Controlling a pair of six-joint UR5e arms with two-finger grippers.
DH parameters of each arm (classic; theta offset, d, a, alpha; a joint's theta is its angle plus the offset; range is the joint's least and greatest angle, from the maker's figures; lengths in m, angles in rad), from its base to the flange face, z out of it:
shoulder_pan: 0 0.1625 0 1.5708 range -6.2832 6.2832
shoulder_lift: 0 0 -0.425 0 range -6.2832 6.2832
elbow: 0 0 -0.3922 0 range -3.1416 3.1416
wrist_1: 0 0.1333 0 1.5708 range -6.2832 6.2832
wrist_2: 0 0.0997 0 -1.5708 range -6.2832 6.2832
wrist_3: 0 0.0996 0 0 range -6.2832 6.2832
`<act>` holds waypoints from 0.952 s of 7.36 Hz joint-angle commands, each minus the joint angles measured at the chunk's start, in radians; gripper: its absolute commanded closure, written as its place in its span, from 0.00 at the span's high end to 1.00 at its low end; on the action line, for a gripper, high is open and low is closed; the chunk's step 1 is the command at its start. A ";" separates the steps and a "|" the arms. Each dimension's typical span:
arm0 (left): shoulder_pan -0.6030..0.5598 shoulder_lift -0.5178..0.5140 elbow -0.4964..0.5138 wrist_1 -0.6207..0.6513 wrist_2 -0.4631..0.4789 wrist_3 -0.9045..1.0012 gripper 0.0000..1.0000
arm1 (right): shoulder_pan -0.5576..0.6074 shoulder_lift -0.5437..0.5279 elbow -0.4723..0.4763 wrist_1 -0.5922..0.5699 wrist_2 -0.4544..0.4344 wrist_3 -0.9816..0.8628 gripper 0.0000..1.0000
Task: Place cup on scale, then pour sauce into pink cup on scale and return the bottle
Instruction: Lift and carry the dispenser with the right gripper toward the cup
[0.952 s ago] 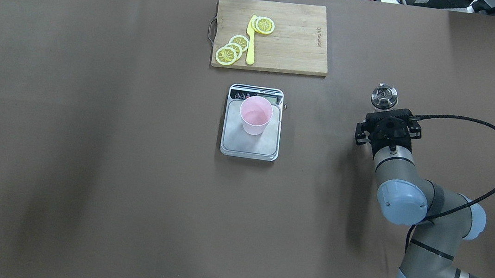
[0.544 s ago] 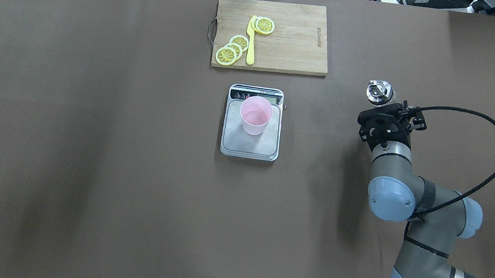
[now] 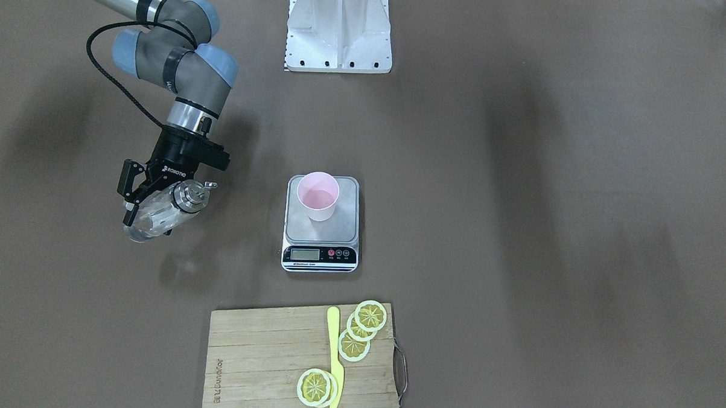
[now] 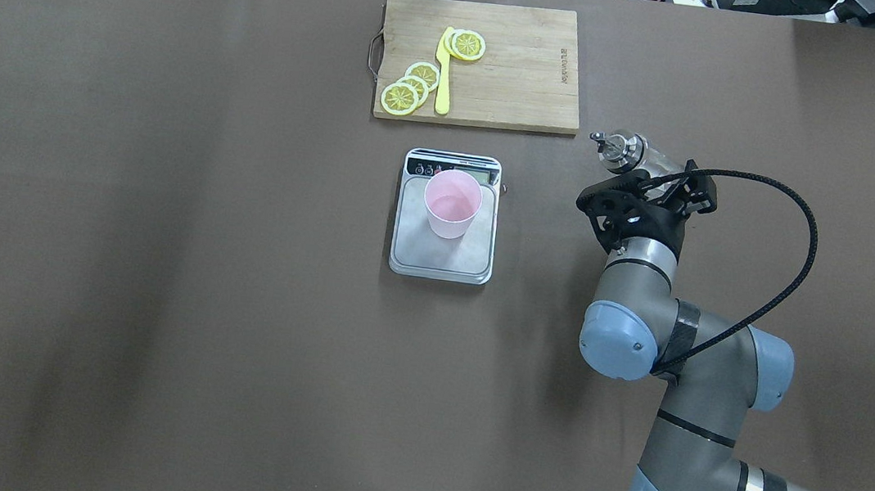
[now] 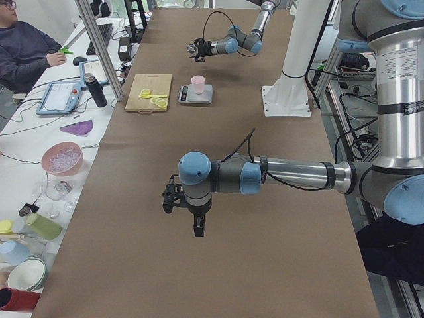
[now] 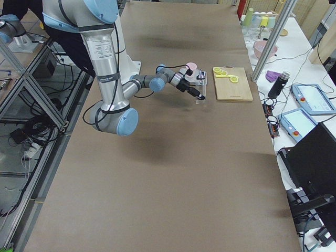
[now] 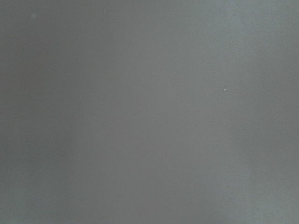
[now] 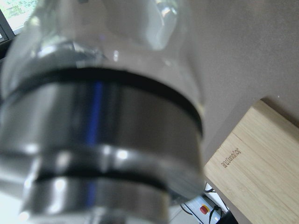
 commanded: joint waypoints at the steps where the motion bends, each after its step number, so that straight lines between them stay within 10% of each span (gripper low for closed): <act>1: -0.006 0.011 0.001 0.000 0.001 -0.004 0.98 | -0.035 0.038 0.001 -0.123 -0.071 0.012 0.00; 7: -0.006 0.025 0.001 0.000 -0.002 -0.006 0.98 | -0.083 0.135 0.004 -0.386 -0.152 0.017 0.00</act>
